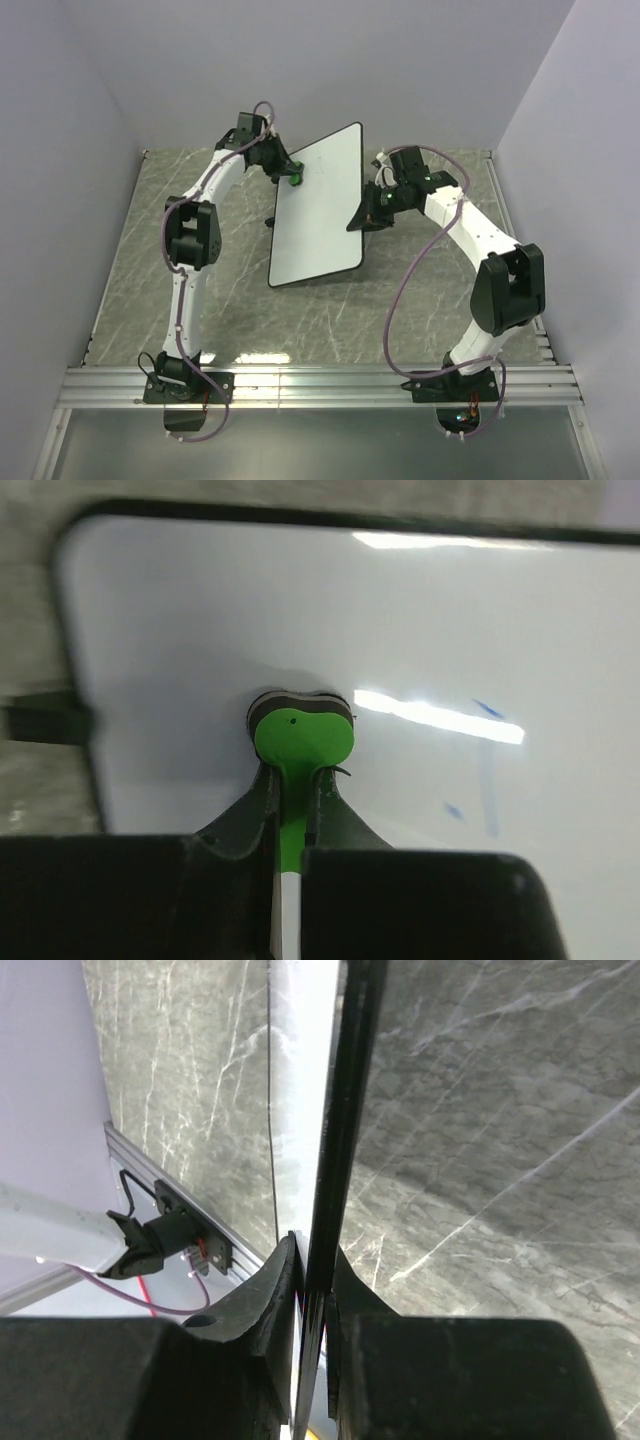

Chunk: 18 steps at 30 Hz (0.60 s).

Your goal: Erase the whiteboard

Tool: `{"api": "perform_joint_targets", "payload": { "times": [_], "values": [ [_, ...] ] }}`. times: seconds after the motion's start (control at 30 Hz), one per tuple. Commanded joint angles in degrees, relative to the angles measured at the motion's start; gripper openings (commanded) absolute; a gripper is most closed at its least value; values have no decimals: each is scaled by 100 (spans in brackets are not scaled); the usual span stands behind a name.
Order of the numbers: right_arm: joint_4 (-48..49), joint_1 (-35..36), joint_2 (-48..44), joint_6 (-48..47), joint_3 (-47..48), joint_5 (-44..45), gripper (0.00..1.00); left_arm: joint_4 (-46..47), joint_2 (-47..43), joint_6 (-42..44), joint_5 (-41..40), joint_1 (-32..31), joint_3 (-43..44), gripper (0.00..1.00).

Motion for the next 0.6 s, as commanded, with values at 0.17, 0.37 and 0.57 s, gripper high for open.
{"api": "perform_joint_targets", "payload": {
  "times": [0.17, 0.37, 0.57],
  "values": [
    [-570, 694, 46, -1175, -336, 608, 0, -337, 274, 679, -377, -79, 189, 0],
    [-781, 835, 344, -1281, -11, 846, 0, 215, -190, 662, 678, -307, 321, 0],
    [-869, 949, 564, -1298, 174, 899, 0, 700, -595, 486, 1804, -536, 242, 0]
  ]
}}
